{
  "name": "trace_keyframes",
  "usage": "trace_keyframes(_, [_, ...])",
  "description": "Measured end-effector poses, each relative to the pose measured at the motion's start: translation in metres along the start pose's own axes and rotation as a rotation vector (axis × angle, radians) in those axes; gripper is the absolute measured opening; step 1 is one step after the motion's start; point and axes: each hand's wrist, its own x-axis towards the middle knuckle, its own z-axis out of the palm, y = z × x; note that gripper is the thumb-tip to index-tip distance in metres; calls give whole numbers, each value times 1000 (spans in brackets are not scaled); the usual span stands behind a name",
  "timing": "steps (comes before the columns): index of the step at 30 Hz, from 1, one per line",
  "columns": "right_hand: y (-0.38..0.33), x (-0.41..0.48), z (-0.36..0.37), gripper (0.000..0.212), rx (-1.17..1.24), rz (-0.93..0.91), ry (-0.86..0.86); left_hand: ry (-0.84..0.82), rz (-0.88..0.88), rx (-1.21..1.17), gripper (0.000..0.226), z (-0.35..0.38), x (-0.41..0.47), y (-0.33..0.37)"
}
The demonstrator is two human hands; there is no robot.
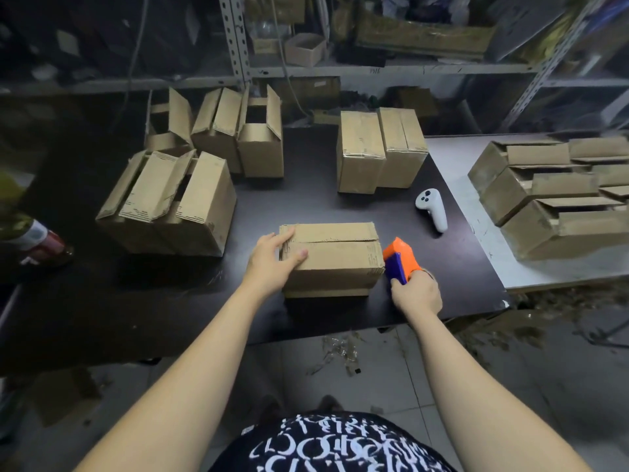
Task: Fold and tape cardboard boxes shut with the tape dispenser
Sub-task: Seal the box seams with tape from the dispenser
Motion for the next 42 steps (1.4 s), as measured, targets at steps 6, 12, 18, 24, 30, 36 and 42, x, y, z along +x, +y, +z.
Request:
trace_keyframes(6, [-20, -9, -32, 28, 596, -43, 39, -4, 60, 102, 65, -9, -8, 21])
trace_keyframes(12, [-46, -44, -77, 29, 1053, -213, 58, 101, 235, -20, 41, -33, -2, 77])
trace_keyframes(18, [-60, -60, -85, 29, 992, -510, -110, -105, 316, -198, 17, -50, -6, 149])
trace_keyframes(24, [-65, -69, -85, 38, 820, -684, -178, -245, 307, -132, 34, -66, -10, 180])
trace_keyframes(30, [-71, -75, -82, 35, 809, -723, -193, -363, 116, -11, 43, -76, -8, 180])
trace_keyframes(36, [-70, -80, -75, 39, 786, -749, -209, -295, 233, -22, 13, -85, -12, 173])
trace_keyframes(42, [-75, -81, -77, 61, 693, -782, -114, -49, 384, -33, 10, -78, -15, 159])
